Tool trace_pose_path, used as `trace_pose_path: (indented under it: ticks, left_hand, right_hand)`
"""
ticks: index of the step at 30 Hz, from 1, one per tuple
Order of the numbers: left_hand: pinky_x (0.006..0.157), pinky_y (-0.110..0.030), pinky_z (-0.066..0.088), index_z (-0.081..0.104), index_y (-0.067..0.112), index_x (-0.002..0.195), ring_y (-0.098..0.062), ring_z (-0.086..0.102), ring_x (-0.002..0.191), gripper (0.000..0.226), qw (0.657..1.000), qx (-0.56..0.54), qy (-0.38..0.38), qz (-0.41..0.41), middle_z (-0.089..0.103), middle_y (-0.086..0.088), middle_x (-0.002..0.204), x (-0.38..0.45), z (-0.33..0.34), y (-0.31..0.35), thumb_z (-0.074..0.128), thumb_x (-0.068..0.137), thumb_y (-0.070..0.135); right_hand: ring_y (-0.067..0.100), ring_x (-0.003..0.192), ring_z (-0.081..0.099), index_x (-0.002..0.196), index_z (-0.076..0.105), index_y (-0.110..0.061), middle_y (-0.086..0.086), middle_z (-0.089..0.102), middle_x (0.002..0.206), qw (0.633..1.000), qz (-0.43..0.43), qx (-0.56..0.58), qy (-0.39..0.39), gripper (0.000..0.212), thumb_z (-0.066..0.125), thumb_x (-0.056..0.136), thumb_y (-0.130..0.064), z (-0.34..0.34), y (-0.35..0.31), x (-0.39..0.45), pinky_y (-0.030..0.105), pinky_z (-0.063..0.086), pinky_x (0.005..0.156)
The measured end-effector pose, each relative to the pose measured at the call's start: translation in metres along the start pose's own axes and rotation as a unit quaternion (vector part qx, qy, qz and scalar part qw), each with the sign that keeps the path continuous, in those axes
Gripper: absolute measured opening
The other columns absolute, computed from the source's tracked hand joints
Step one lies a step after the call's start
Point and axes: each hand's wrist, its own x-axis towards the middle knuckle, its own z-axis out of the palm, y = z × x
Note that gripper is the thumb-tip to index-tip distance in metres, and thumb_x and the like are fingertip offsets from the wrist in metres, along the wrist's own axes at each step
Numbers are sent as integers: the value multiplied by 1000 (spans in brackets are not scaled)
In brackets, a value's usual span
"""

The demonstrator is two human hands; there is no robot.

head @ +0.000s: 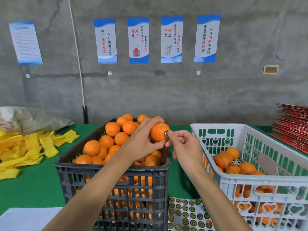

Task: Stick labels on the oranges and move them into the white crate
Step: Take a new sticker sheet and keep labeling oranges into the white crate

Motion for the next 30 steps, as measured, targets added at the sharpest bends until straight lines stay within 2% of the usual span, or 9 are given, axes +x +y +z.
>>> trace_pose_path:
  ticks: [8,11,15,18,21,23,25,27,30]
  left_hand:
    - [71,-19,54,47,43,133,-7,62,105,62,998,-51,28,6,49,21,125,0,-3,6,80,81,41]
    - [68,-28,60,48,43,132,-12,73,90,60,990,-131,-5,-58,58,11,128,-1,-2,10,80,82,51]
    - [84,-33,61,47,43,134,-5,72,99,66,990,-98,-75,-72,59,7,138,0,3,11,76,78,64]
    - [88,-37,60,48,39,138,-10,71,105,63,976,-170,-65,-121,58,9,139,0,6,8,71,84,62]
    - [91,-49,55,52,27,135,-26,67,107,46,977,-73,-52,-196,63,-5,123,1,4,-7,51,99,56]
    - [103,-53,47,49,21,139,-36,52,128,47,929,149,-136,-310,55,-13,136,-1,-2,-22,51,101,50]
    - [112,-55,36,43,17,146,-41,34,142,60,798,306,-293,-428,36,-17,156,-6,-7,-28,57,97,48]
    - [112,-49,38,49,14,138,-37,40,137,64,708,348,-411,-456,40,-15,153,-8,-11,-26,64,90,54]
    - [116,-48,30,46,14,140,-40,25,147,60,688,379,-423,-452,27,-18,160,-4,-8,-24,66,93,44]
  right_hand:
    - [15,54,67,93,63,-25,-4,75,77,991,41,-123,34,55,64,80,-78,-8,12,3,36,53,57]
    - [20,61,70,114,64,-28,-5,76,94,996,51,-62,-43,52,57,89,-72,-9,15,-1,38,59,56]
    - [14,55,61,109,72,-27,16,69,76,995,80,12,-62,51,60,86,-71,-12,15,-3,26,53,54]
    - [13,47,49,97,73,-20,12,58,66,989,120,83,-1,48,63,89,-66,-12,20,-4,21,44,52]
    - [11,48,56,111,64,-11,13,74,94,929,207,287,108,52,52,99,-60,-17,22,-2,24,49,50]
    - [12,58,64,128,54,-4,19,71,119,880,231,384,156,60,40,105,-57,-24,25,-2,23,52,51]
    - [15,70,71,144,44,-3,16,68,128,877,224,383,185,65,33,108,-55,-29,29,-5,24,54,57]
    - [15,69,74,150,41,-6,9,69,126,897,205,345,187,62,30,109,-51,-32,30,-9,25,55,61]
    - [16,65,73,146,47,-8,2,72,121,921,199,290,168,47,35,111,-37,-32,34,-16,25,56,61]
